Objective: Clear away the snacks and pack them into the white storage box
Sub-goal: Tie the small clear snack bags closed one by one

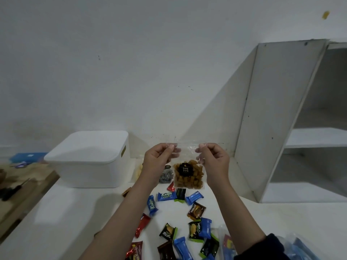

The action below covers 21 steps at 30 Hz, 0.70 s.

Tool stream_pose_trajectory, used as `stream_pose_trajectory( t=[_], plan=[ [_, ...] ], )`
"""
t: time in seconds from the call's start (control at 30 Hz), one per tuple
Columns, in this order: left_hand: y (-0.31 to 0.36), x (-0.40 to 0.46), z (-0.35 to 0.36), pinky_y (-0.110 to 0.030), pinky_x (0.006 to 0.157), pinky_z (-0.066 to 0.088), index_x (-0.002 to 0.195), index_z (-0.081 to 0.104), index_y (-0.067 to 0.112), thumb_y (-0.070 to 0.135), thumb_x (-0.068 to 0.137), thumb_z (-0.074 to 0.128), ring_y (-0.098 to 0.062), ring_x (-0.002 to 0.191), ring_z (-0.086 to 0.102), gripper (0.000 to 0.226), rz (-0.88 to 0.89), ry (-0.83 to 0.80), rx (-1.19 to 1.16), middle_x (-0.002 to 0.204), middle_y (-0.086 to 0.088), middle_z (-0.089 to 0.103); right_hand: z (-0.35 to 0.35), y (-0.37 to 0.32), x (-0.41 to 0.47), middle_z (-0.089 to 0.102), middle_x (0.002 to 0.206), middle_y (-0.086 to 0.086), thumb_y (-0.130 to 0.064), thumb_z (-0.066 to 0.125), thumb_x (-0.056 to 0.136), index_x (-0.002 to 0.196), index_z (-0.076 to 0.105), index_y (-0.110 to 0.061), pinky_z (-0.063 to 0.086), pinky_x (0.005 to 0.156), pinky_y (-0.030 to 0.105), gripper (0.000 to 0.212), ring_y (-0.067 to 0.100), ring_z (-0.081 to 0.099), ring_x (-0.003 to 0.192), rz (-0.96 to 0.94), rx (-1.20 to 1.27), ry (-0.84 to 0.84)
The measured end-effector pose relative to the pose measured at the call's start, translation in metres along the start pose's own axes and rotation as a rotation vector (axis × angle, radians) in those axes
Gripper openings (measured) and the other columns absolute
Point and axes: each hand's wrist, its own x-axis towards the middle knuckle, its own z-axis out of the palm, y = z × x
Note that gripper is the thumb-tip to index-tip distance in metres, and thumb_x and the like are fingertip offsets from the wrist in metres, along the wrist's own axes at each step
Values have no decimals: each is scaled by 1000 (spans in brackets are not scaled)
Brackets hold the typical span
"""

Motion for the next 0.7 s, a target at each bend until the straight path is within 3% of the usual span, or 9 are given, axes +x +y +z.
stream_pose_trajectory(
  t=[0.33,0.47,0.6,0.7],
  plan=[
    [0,-7,18,-30,73,48,86,70,19,12,93,55,-10,73,66,18,-39,86,-89,79,6,74,1,-5,-9,62,60,3,-3,60,87,68,62,-10,48,55,26,21,12,52,51,9,48,87],
    [-1,-4,19,-25,74,47,82,67,18,12,93,54,-3,71,65,18,-11,115,-75,74,8,72,3,-4,-8,62,61,3,-4,60,88,73,62,-6,49,56,27,15,14,54,52,45,73,67],
    [0,-2,19,-12,64,48,76,65,15,8,92,54,0,66,62,20,64,168,-48,73,-1,66,3,0,-8,64,64,5,-4,58,89,76,63,-4,53,58,26,13,12,58,56,73,83,18],
    [0,1,20,-12,64,48,74,64,14,8,92,54,-2,64,60,21,58,200,-60,70,-1,63,2,1,-8,67,72,7,-3,56,90,83,64,-3,52,58,22,10,13,62,62,60,58,-56]
  ],
)
